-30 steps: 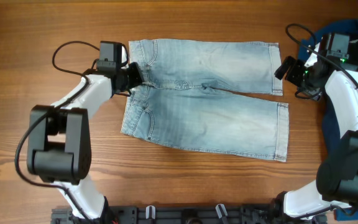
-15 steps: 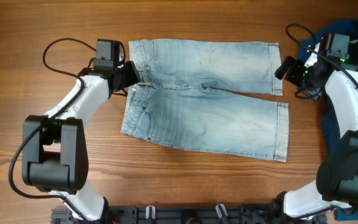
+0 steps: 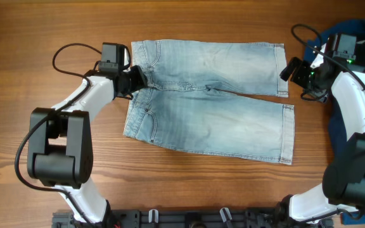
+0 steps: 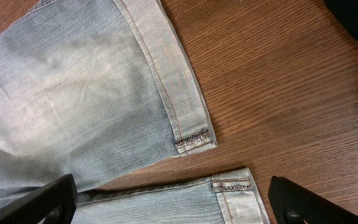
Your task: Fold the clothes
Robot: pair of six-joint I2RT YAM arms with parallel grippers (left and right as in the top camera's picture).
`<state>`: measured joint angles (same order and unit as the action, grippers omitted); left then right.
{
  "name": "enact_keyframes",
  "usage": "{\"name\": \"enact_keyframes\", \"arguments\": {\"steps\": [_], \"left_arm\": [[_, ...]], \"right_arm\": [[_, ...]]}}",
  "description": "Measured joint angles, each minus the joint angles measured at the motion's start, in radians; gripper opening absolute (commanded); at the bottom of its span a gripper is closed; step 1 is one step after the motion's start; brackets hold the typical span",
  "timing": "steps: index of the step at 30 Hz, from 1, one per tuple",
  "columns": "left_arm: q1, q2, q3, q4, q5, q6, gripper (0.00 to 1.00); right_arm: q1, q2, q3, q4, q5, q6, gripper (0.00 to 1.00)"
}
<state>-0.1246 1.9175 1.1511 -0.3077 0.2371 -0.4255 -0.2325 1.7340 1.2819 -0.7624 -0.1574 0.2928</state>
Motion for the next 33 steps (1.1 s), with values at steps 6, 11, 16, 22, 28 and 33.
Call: {"name": "enact_keyframes", "arguments": {"steps": [6,11,16,22,28,33], "left_arm": [[0.000,0.001,0.000,0.002,0.005,0.000,0.47],[0.000,0.024,0.000,0.018,0.008,0.000,0.47],[-0.001,0.037,0.000,0.028,0.027,-0.001,0.36],[-0.001,0.038,0.000,0.032,0.072,0.000,0.33],[-0.001,0.033,0.000,0.032,0.087,0.000,0.27],[-0.001,0.033,0.000,0.027,0.087,-0.003,0.10]], "right_arm": [[0.000,0.000,0.000,0.000,0.000,0.000,1.00],[0.000,0.000,0.000,0.000,0.000,0.000,1.00],[0.000,0.000,0.000,0.000,0.000,0.000,1.00],[0.000,0.000,0.000,0.000,0.000,0.000,1.00],[0.000,0.000,0.000,0.000,0.000,0.000,1.00],[0.000,0.000,0.000,0.000,0.000,0.000,1.00]]}}
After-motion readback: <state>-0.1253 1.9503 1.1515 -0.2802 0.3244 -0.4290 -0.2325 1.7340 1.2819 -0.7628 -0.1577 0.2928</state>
